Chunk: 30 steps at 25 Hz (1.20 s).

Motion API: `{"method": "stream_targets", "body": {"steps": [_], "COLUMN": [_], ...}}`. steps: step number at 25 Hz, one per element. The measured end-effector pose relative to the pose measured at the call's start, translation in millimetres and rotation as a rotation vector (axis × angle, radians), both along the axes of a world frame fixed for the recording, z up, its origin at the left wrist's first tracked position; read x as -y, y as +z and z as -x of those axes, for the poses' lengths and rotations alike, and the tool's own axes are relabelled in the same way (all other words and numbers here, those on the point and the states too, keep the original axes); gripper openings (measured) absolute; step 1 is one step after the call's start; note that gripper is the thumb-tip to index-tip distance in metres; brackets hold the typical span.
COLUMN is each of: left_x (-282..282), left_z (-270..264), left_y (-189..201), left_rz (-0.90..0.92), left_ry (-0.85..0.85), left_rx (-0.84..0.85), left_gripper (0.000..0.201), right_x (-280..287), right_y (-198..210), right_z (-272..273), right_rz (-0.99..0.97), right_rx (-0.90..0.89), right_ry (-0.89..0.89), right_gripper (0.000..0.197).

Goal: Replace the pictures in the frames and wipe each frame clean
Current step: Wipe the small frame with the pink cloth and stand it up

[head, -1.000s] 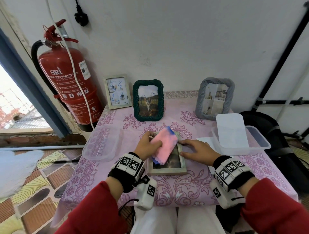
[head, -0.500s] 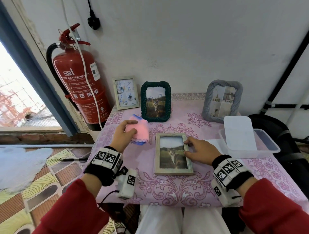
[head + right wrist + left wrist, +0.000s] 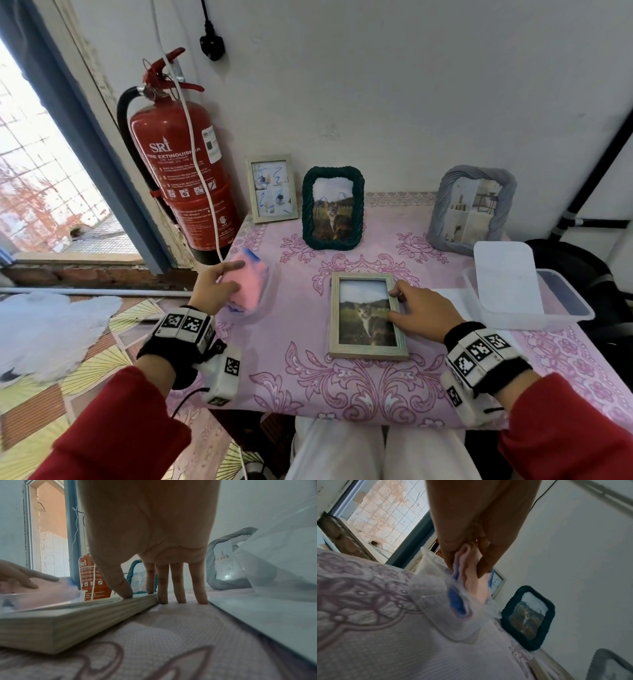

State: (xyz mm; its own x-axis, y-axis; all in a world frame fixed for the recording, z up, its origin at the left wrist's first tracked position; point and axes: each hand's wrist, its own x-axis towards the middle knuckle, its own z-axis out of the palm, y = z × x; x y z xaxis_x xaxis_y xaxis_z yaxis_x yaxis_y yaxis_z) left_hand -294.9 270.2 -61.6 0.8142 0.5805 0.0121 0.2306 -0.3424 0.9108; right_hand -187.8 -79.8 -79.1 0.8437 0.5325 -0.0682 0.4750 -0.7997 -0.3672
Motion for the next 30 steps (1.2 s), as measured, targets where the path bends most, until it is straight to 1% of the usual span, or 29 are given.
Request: {"method": "stream_targets", "body": {"steps": [3, 5, 6, 8, 10, 11, 13, 14, 16, 19, 21, 22, 23, 25, 27, 28, 30], "left_x": [0, -1, -1, 1, 2, 3, 5, 6, 8, 7, 7, 9, 12, 25, 44, 54, 74], "left_z": [1, -1, -3, -4, -4, -5, -6, -7, -7, -8, -9, -10, -10, -12, -15, -18, -25], "left_y": [-6, -6, -6, -6, -6, -6, -7, -8, -11, -10, -5, -1, 3, 13, 22, 25, 27], "left_rz": [-0.012, -0.073, -0.14, -0.362, -0.567, -0.609, -0.575, -0.548, -0.554, -0.53, -0.558, -0.583, -0.593, -0.555, -0.494, -0.462, -0.352], "left_ry": [-0.016, -0.076, -0.102, -0.103, -0.092, -0.109, -0.176, -0.219, -0.294, -0.303, -0.329, -0.323, -0.294, -0.192, -0.156, -0.176, -0.25], "left_rx": [-0.025, -0.105, -0.169, -0.292, -0.301, -0.277, -0.271, -0.308, -0.406, -0.453, -0.47, -0.437, -0.366, -0.162, 0.021, 0.067, 0.063], "left_gripper": [0.046, 0.046, 0.046, 0.047, 0.047, 0.046, 0.044, 0.043, 0.041, 0.043, 0.043, 0.041, 0.039, 0.036, 0.032, 0.03, 0.027], "right_x": [0, 1, 0, 0, -1, 0, 0, 0, 0, 1, 1, 1, 0, 0, 0, -1, -2], "right_y": [-1, -2, -2, -2, -3, -3, -3, -3, -3, -3, -2, -1, -1, -1, -1, -1, 1], "right_z": [0, 1, 1, 1, 2, 2, 1, 1, 2, 2, 3, 3, 3, 3, 2, 3, 4], "right_rz": [-0.005, -0.009, -0.011, -0.015, -0.013, -0.011, -0.012, -0.015, -0.017, -0.02, -0.02, -0.019, -0.018, -0.01, -0.004, -0.002, 0.006], "right_rx": [0.0, 0.01, 0.016, 0.021, 0.027, 0.029, 0.029, 0.028, 0.027, 0.027, 0.024, 0.023, 0.023, 0.026, 0.018, 0.011, 0.002], "right_ry": [0.004, 0.0, -0.003, -0.001, 0.001, -0.001, -0.005, -0.006, -0.005, -0.005, -0.003, -0.001, 0.0, 0.001, -0.001, -0.002, -0.01], "right_gripper": [0.044, 0.047, 0.049, 0.049, 0.047, 0.047, 0.047, 0.047, 0.046, 0.045, 0.046, 0.046, 0.046, 0.045, 0.046, 0.046, 0.046]}}
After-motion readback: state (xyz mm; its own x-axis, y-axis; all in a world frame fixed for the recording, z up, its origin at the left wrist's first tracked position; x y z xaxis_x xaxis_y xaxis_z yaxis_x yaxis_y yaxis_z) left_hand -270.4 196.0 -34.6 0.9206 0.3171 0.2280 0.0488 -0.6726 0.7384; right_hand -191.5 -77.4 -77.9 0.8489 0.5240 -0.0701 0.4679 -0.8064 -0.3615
